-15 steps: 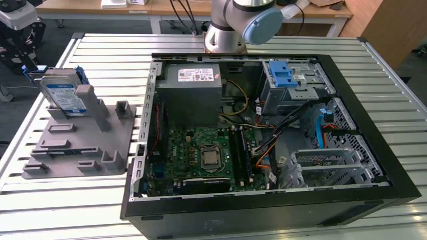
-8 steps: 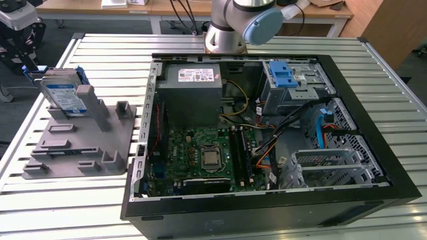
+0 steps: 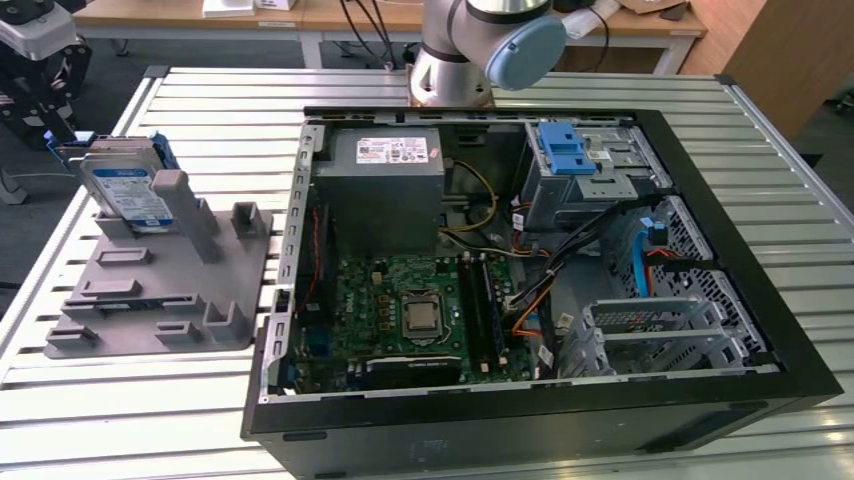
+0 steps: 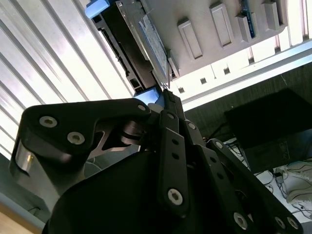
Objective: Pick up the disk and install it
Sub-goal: 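Pick up the disk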
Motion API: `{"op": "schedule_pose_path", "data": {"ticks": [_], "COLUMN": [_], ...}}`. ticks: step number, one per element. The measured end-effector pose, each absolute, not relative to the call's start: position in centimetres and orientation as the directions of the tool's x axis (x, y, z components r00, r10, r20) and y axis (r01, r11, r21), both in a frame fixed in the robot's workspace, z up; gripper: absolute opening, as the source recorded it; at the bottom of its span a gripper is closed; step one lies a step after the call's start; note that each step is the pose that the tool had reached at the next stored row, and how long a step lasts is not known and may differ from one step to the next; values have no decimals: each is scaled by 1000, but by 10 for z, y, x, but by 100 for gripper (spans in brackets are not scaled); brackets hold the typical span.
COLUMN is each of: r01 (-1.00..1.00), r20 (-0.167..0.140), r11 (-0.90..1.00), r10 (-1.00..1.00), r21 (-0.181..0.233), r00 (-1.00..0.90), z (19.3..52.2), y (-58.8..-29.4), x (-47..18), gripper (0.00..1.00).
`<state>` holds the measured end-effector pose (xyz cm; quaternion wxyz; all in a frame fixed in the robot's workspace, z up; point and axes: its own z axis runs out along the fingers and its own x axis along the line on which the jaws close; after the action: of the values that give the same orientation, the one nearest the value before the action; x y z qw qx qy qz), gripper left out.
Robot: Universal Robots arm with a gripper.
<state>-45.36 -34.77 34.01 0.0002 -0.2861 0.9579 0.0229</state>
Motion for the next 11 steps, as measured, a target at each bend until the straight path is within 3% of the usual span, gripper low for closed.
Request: {"op": "schedule_pose_path", "data": {"ticks": [11], "r01": [-580], "r20": [-14], "r11": [814], "r10": [-580], "r21": [44], "r00": [-815], "z": [340], "y": [-348], "x": [-454], "gripper": [11]}}
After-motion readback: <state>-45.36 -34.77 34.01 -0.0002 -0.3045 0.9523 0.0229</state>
